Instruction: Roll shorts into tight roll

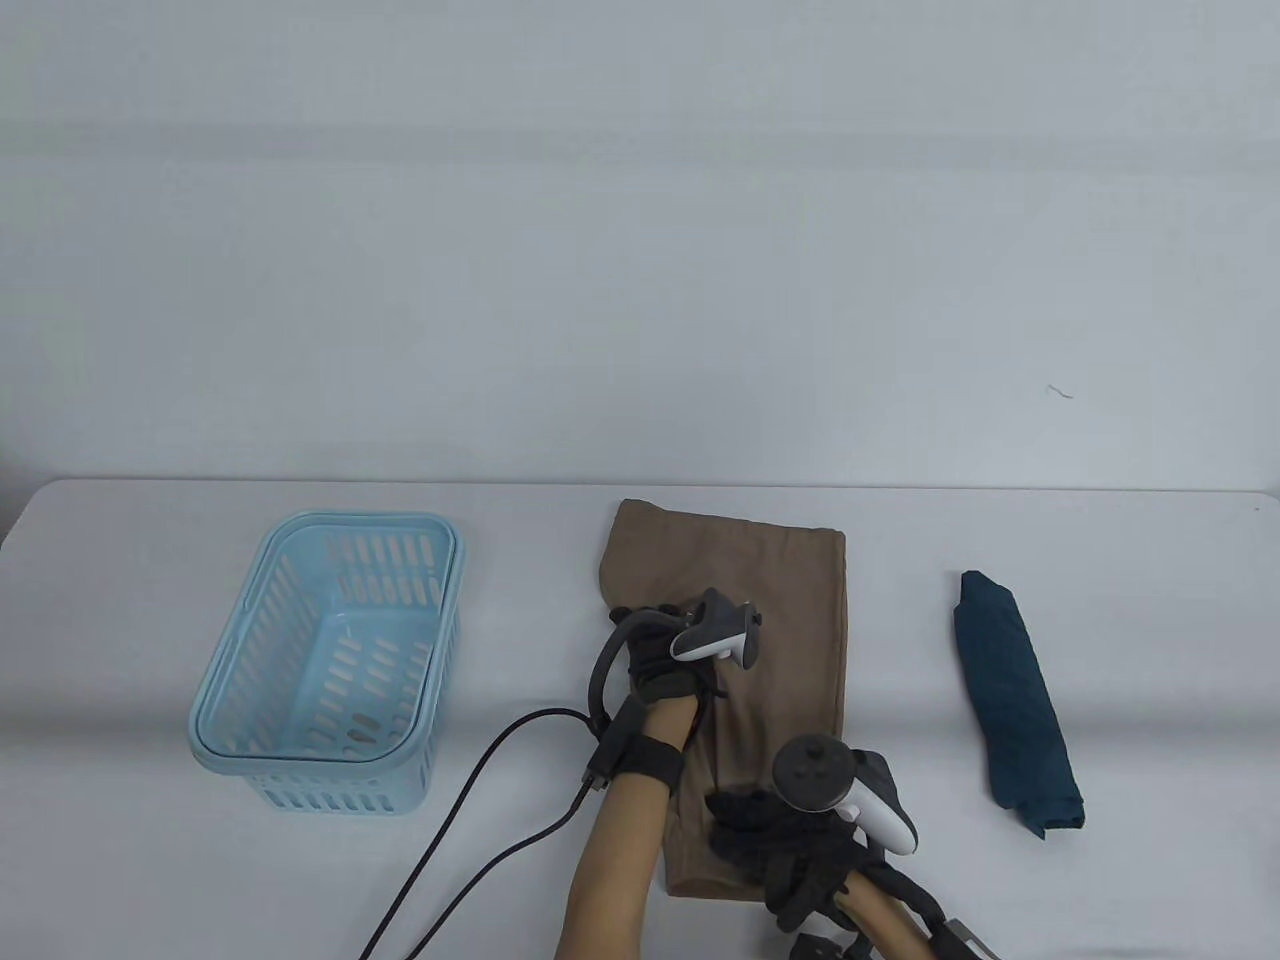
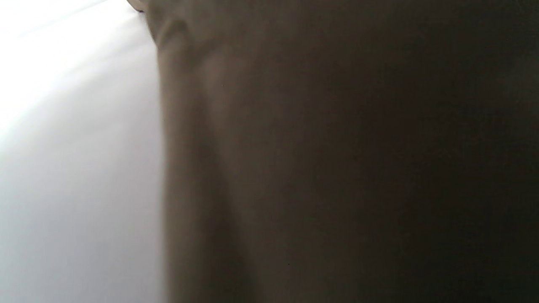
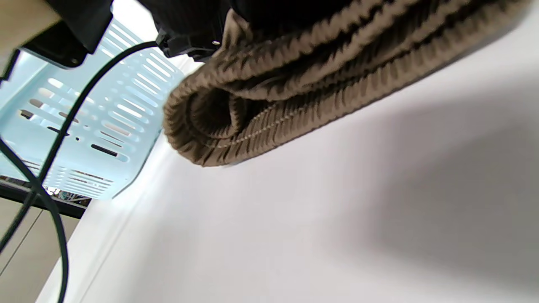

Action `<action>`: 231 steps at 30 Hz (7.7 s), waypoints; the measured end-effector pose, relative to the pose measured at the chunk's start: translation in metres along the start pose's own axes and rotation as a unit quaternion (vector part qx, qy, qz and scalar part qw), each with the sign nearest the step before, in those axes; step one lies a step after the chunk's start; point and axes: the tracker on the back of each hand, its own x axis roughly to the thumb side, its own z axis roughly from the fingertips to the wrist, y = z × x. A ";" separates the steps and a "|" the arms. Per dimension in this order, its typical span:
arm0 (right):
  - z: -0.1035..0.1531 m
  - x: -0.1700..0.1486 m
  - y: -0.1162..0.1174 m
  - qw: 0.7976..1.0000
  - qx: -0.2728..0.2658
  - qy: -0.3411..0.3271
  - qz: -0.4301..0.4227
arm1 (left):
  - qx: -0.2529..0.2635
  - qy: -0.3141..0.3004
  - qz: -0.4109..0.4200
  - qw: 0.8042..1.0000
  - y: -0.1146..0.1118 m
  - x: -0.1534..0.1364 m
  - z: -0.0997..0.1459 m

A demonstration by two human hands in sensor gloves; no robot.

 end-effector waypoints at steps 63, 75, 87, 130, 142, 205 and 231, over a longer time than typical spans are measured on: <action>0.048 0.004 -0.014 0.975 -0.016 -0.055 0.214 | 0.033 -0.301 0.235 0.924 -0.085 -0.037 0.191; 0.045 -0.007 -0.015 0.973 -0.056 0.011 0.225 | 0.144 -0.226 0.143 0.953 -0.084 -0.027 0.189; 0.035 0.002 -0.003 0.937 -0.155 0.033 0.312 | 0.244 -0.245 0.069 0.936 -0.082 -0.017 0.199; 0.040 -0.011 -0.011 0.977 -0.121 0.025 0.175 | 0.157 -0.247 0.163 0.942 -0.089 -0.022 0.177; 0.043 -0.007 -0.013 0.956 -0.205 0.042 0.205 | 0.216 -0.300 0.032 0.929 -0.085 -0.023 0.208; 0.060 0.001 -0.019 0.940 -0.182 -0.054 0.283 | 0.186 -0.253 0.084 0.946 -0.086 -0.029 0.198; 0.048 -0.005 -0.012 0.949 -0.128 -0.033 0.287 | 0.155 -0.249 0.149 0.944 -0.088 -0.035 0.186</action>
